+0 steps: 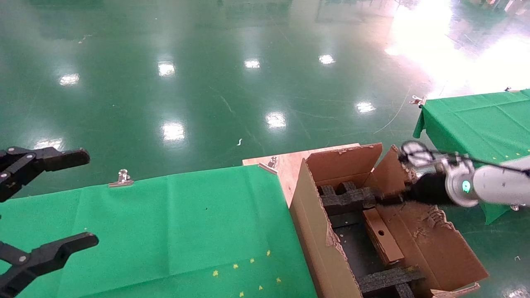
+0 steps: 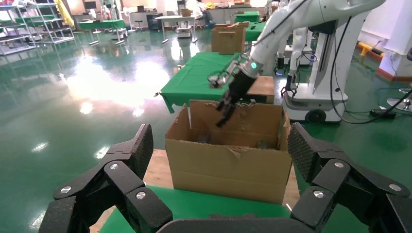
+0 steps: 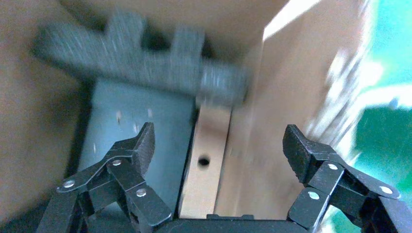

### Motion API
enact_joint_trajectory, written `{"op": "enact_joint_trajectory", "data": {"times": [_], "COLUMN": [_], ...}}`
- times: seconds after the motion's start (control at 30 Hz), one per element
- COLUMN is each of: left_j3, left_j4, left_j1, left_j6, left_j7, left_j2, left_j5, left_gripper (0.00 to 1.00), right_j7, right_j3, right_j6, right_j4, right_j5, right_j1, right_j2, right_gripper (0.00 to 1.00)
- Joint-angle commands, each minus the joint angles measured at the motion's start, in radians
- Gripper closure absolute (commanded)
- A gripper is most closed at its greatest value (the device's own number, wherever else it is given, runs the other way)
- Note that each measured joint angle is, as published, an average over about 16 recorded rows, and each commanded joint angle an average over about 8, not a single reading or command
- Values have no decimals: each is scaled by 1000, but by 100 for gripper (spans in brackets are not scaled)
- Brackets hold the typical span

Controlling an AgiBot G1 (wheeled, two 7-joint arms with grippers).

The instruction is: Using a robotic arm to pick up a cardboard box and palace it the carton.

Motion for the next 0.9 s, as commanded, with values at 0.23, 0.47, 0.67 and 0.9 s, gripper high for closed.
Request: {"op": "enact_joint_trajectory", "data": {"times": [0.23, 0.47, 0.67, 0.9], "left_j3": [0, 0, 0, 0], "left_j4": [0, 0, 0, 0], "left_j1": [0, 0, 0, 0], "left_j6": [0, 0, 0, 0], "left_j7": [0, 0, 0, 0], "left_j2": [0, 0, 0, 0], "left_j5": [0, 0, 0, 0], "left_gripper": [0, 0, 0, 0], "right_j7": [-134, -297, -333, -317], "right_j3": [66, 135, 156, 152], "right_j6": [-2, -53, -76, -71], "right_j4": [153, 258, 285, 268], "right_j5": [3, 91, 121, 112], "right_j1": [116, 169, 184, 170], "right_j2": [32, 46, 47, 46], "right_gripper": [0, 0, 0, 0]}}
